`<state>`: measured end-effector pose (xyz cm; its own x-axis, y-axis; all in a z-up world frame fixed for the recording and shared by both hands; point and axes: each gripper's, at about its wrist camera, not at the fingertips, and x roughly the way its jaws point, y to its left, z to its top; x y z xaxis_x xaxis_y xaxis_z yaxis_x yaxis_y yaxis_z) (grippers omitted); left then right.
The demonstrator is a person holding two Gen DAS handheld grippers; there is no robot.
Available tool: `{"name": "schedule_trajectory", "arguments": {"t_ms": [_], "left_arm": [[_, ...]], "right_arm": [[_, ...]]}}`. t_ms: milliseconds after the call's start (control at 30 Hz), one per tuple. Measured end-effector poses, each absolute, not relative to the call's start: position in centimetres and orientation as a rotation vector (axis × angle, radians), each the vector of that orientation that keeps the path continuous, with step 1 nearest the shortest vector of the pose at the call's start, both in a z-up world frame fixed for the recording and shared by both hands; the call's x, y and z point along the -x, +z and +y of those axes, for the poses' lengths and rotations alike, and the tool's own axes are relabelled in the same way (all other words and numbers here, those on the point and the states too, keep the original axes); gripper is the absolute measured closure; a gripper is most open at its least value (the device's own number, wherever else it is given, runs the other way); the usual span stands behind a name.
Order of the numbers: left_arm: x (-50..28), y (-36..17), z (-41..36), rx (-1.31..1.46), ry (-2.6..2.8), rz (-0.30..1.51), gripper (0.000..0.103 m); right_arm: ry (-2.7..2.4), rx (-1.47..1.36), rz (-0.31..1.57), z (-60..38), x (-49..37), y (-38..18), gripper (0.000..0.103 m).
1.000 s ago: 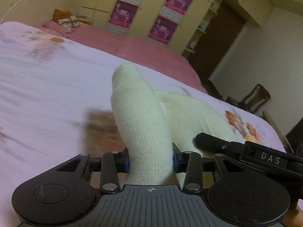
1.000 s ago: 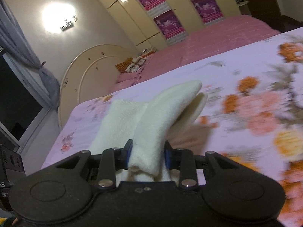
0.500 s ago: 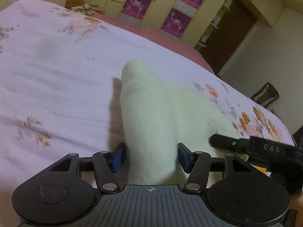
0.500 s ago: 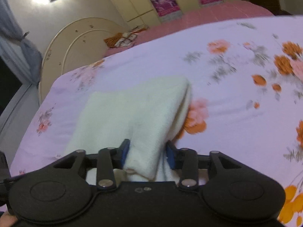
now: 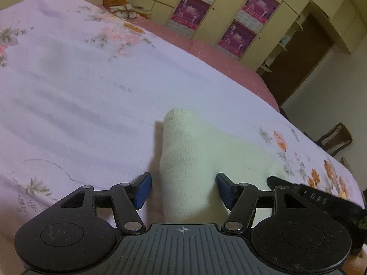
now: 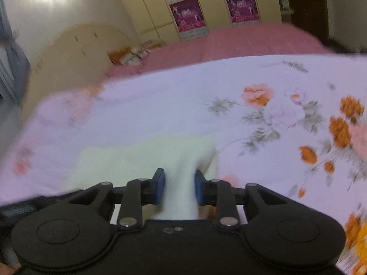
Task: Fold small clothes
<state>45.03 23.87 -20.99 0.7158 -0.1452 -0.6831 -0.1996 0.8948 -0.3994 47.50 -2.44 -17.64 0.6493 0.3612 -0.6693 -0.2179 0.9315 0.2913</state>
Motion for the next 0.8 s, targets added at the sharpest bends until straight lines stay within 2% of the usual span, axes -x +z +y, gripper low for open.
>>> {"name": "schedule_trajectory", "arguments": {"t_ms": [67, 133, 367, 533, 667, 800], "left_arm": [[-44.0, -20.1, 23.2, 0.448, 0.032, 0.777, 0.04], [-42.6, -19.1, 23.1, 0.424, 0.014, 0.759, 0.04], [-36.5, -18.2, 22.2, 0.348, -0.026, 0.769, 0.04], [-34.3, -20.8, 21.0, 0.31, -0.035, 0.808, 0.04], [-34.1, -20.2, 20.3, 0.27, -0.066, 0.826, 0.04], [-32.1, -19.8, 20.0, 0.261, -0.089, 0.843, 0.04]], "right_arm": [[0.328, -0.212, 0.797, -2.9, -47.1, -17.2, 0.075], [0.319, -0.218, 0.778, -3.4, -46.1, -16.1, 0.069], [0.388, -0.242, 0.751, -5.5, -38.9, -13.1, 0.069], [0.387, -0.199, 0.802, -4.8, -34.2, -14.4, 0.069], [0.331, -0.153, 0.909, -4.2, -33.7, -17.3, 0.074], [0.302, -0.193, 0.863, -4.5, -32.2, -15.8, 0.074]]}}
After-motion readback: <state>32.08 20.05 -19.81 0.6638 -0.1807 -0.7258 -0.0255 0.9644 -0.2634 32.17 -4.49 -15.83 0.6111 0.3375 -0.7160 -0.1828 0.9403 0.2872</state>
